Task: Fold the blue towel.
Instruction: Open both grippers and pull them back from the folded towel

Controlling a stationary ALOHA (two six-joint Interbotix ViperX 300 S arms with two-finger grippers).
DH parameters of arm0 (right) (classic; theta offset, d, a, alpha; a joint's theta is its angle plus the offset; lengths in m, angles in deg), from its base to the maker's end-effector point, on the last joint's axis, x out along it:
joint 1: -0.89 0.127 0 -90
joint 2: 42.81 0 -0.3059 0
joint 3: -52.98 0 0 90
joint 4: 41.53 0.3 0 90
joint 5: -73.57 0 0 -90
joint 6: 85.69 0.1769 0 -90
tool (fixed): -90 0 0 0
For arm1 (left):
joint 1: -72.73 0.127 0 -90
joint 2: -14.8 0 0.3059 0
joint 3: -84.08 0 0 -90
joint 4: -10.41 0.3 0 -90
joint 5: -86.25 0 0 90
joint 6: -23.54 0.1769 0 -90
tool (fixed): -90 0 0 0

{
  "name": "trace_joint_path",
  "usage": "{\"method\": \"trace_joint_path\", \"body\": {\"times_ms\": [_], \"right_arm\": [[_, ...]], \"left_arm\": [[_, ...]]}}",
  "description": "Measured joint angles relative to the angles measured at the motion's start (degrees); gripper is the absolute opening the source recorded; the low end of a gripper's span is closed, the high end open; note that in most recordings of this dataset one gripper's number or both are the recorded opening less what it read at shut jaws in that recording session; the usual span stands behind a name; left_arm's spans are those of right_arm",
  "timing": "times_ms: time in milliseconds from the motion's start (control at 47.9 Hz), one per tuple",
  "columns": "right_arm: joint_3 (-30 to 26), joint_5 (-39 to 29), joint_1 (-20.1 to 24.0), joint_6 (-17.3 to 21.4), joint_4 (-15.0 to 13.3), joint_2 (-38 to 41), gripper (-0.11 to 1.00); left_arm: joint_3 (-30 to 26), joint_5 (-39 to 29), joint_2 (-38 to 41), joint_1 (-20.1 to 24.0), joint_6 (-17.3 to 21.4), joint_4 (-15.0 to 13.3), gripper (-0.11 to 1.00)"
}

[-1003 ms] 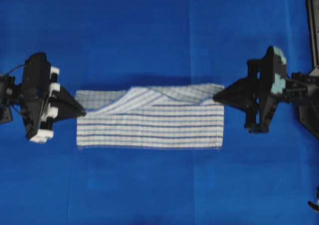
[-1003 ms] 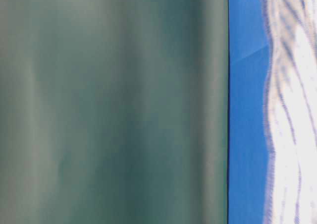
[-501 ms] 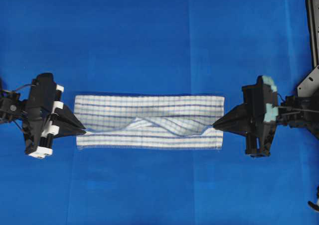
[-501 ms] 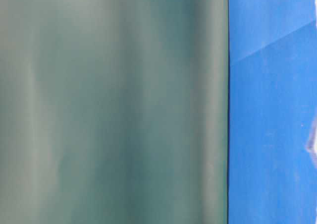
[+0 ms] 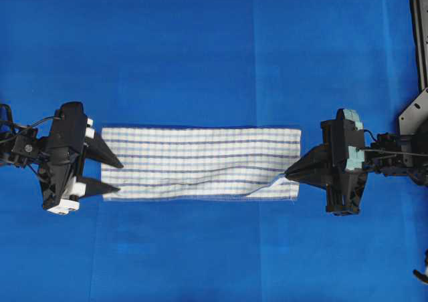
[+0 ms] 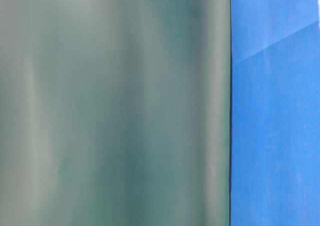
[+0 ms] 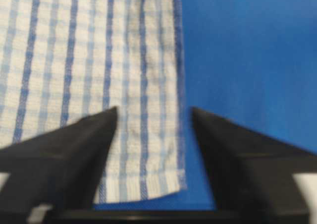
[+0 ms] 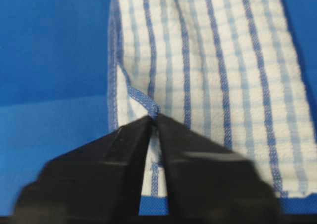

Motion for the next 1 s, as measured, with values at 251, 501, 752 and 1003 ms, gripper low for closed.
{"method": "trace_joint_path", "body": {"times_ms": [251, 501, 752, 1003], "right_arm": [[-0.09, -0.88, 0.0, -0.26, 0.53, -0.79, 0.86], [0.79, -1.23, -0.97, -2.9, 0.62, -7.82, 0.87], [2.02, -5.27, -8.44, -5.62, 0.62, -12.83, 0.88], [1.85, -8.17, -16.44, -8.26, 0.62, -10.2, 0.88]], "left_arm": [[0.0, -3.69, -1.05, 0.0, -0.18, 0.0, 0.8], [0.0, -8.0, -5.98, 0.88, 0.62, 0.09, 0.8], [0.0, -10.72, -10.46, 6.24, 4.75, 0.35, 0.8], [-0.53, -10.9, -8.61, 12.3, 10.55, 0.35, 0.8]]}}
